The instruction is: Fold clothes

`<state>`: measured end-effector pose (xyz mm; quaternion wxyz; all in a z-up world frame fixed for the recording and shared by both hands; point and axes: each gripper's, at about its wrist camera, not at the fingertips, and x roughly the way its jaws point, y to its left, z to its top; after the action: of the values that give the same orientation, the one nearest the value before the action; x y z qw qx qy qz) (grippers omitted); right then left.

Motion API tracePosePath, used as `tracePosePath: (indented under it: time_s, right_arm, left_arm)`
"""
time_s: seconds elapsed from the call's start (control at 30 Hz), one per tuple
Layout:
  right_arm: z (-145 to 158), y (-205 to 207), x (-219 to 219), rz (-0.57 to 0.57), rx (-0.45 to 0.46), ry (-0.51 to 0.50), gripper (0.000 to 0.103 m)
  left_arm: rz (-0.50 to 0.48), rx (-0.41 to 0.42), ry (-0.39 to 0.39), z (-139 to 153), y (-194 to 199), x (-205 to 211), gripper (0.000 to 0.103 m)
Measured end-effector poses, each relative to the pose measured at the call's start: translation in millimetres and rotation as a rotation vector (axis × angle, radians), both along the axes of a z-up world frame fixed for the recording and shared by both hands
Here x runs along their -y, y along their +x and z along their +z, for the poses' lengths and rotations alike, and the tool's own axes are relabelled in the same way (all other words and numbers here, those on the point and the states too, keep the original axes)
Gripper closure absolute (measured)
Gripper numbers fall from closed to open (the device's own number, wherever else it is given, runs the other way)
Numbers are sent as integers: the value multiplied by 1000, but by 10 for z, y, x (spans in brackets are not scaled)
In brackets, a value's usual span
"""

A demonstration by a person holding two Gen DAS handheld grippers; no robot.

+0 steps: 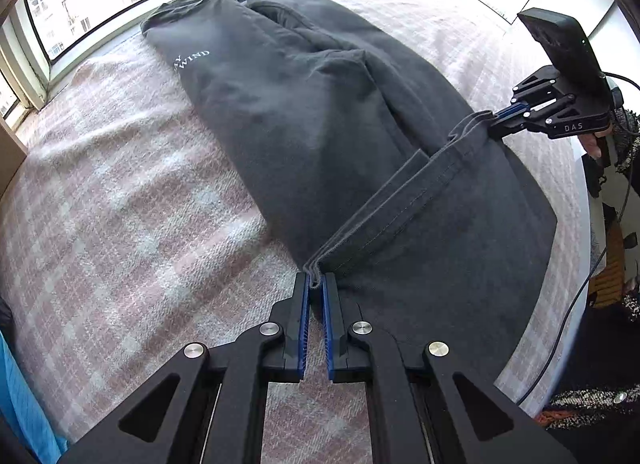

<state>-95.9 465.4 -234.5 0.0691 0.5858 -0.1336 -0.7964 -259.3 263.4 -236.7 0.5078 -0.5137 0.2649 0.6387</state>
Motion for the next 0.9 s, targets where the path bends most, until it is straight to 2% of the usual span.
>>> tracePosePath:
  time_s: [0.07,0.1,0.13,0.2,0.27,0.33,0.37,0.43,0.47,0.53,0.57,0.6,0.63,0.67,0.7,0.8,0.9]
  right_arm:
    - [101,14,-67,-56,-9,8,81]
    - [167,26,-98,-85,-22,19,79]
    - [253,59,-128,-109,-54,19,79]
    - [422,159,-144,-132,-130,-6,79]
    - [501,202,-15,-86,-155,-10,79]
    - [449,169,187,-15,-143,-19,79]
    - [375,142,267,16,-127,-25,79]
    - [149,40,370,43,-80,25,79]
    - [62,-8,341,30,-75,35,79]
    - [-39,-85,159,-67,-90,-6,82]
    - [-19,-74,50,-135,-107,-33,82]
    - [53,-8,-34,-192,-132,-36,79]
    - [142,96,-88,-225,-158,-39,79]
    - [216,209,-116,-235,-174,-58,79]
    - [244,304,-108,-235,-177,-78,79]
    - [253,517,36,-203,-165,-110,79]
    - [86,469,282,-133,-128,-109,79]
  left_arm:
    - [-11,-15,-6,20,11,-12,95]
    - [-10,-16,-7,28,11,-5,95]
    - [-8,-14,-6,40,9,7,95]
    - [8,-20,0,87,-6,53,87]
    - [34,-44,10,162,-26,127,85]
    - [55,-62,29,258,-22,198,85]
    - [54,-49,55,314,0,224,85]
    - [22,-9,107,380,107,195,85]
    - [-1,14,133,405,174,164,85]
    - [-33,60,151,350,273,17,85]
    - [-46,84,153,302,316,-73,85]
    - [-59,107,154,253,359,-164,80]
    - [-61,95,127,186,381,-242,80]
    - [-47,34,59,92,374,-303,82]
    - [-35,6,30,60,360,-330,92]
    - [-16,44,109,265,316,-278,90]
    - [-55,53,158,433,381,-310,86]
